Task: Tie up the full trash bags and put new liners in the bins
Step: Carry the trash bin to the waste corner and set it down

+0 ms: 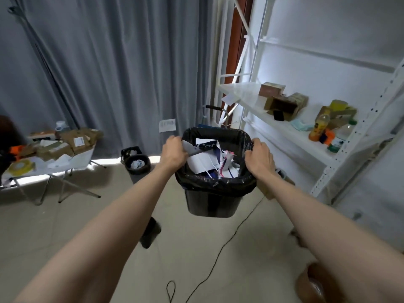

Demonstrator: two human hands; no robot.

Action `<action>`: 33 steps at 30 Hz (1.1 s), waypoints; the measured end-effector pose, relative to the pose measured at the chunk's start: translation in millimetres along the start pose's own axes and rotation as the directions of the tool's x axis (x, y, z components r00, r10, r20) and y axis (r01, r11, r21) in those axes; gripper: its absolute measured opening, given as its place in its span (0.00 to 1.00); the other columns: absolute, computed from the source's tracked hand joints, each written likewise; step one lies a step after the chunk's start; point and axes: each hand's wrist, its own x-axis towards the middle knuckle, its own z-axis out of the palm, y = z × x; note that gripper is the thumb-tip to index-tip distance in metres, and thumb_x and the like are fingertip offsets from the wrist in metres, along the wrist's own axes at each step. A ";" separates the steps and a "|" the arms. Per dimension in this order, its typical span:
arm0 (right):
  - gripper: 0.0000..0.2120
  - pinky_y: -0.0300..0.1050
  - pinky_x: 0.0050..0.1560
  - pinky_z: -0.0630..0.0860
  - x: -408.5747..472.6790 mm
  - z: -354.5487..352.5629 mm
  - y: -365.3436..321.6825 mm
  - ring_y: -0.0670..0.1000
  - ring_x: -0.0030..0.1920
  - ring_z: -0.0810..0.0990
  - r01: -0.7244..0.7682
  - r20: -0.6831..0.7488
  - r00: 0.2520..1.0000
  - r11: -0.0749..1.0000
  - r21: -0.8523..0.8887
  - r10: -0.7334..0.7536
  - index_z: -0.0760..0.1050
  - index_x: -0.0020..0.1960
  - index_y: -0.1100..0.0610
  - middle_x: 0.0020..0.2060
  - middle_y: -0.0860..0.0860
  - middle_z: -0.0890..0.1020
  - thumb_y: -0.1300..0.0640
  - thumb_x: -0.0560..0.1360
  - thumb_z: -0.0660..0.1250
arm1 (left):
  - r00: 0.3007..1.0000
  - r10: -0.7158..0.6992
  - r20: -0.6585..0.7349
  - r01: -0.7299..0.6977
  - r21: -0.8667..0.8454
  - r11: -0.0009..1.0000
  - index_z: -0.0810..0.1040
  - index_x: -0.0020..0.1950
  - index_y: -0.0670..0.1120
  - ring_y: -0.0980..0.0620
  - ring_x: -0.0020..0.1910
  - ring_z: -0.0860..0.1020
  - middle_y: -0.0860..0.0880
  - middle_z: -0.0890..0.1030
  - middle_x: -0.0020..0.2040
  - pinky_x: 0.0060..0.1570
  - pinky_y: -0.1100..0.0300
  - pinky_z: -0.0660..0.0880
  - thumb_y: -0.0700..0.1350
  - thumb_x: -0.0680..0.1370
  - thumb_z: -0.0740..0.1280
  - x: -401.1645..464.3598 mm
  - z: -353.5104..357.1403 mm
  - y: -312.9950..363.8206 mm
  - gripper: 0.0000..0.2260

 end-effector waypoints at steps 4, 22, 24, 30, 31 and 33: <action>0.15 0.48 0.42 0.68 86.7 25.3 -7.6 0.55 0.44 0.73 0.042 -0.035 0.998 0.999 -0.011 -0.043 0.68 0.65 0.57 0.57 0.57 0.75 0.60 0.79 0.57 | 0.998 -0.040 -0.043 0.039 -0.005 0.999 0.76 0.55 0.39 0.38 0.52 0.77 0.40 0.76 0.55 0.51 0.49 0.74 0.38 0.73 0.67 77.9 16.7 9.9 0.11; 0.16 0.60 0.56 0.74 441.4 242.1 -63.2 0.64 0.55 0.76 0.084 0.164 0.983 0.996 -0.013 -0.080 0.66 0.67 0.60 0.59 0.59 0.74 0.60 0.79 0.57 | 0.988 -0.152 -0.020 0.152 0.017 0.988 0.77 0.50 0.43 0.45 0.44 0.74 0.43 0.77 0.49 0.42 0.58 0.68 0.36 0.71 0.67 463.4 122.0 -74.9 0.09; 0.17 0.58 0.55 0.74 475.1 260.7 -75.1 0.64 0.55 0.77 0.103 0.177 0.979 0.995 -0.014 -0.099 0.66 0.68 0.60 0.58 0.60 0.75 0.60 0.79 0.57 | 0.986 -0.166 -0.015 0.167 0.023 0.986 0.77 0.50 0.42 0.41 0.47 0.77 0.43 0.76 0.51 0.44 0.55 0.71 0.36 0.71 0.67 499.2 124.1 -84.2 0.09; 0.18 0.53 0.54 0.72 559.7 320.6 -112.3 0.61 0.58 0.76 0.143 0.173 0.974 0.989 0.048 -0.149 0.67 0.68 0.60 0.60 0.58 0.75 0.59 0.79 0.60 | 0.979 -0.198 -0.045 0.202 0.101 0.974 0.78 0.56 0.40 0.38 0.52 0.78 0.40 0.76 0.58 0.54 0.51 0.74 0.37 0.71 0.69 595.5 129.6 -122.5 0.14; 0.18 0.55 0.55 0.73 573.2 333.9 -118.0 0.60 0.58 0.76 0.159 0.185 0.968 0.986 0.058 -0.167 0.67 0.68 0.59 0.60 0.58 0.75 0.59 0.79 0.60 | 0.978 -0.202 -0.052 0.207 0.122 0.971 0.78 0.57 0.40 0.38 0.53 0.77 0.40 0.76 0.58 0.55 0.51 0.74 0.37 0.71 0.69 610.3 131.8 -131.2 0.14; 0.18 0.56 0.56 0.73 601.1 362.9 -130.5 0.60 0.58 0.76 0.190 0.203 0.958 0.978 0.088 -0.204 0.67 0.69 0.60 0.59 0.58 0.75 0.60 0.79 0.60 | 0.974 -0.221 -0.056 0.227 0.150 0.962 0.78 0.58 0.39 0.38 0.55 0.77 0.40 0.76 0.59 0.57 0.51 0.73 0.37 0.72 0.68 639.8 136.1 -150.1 0.15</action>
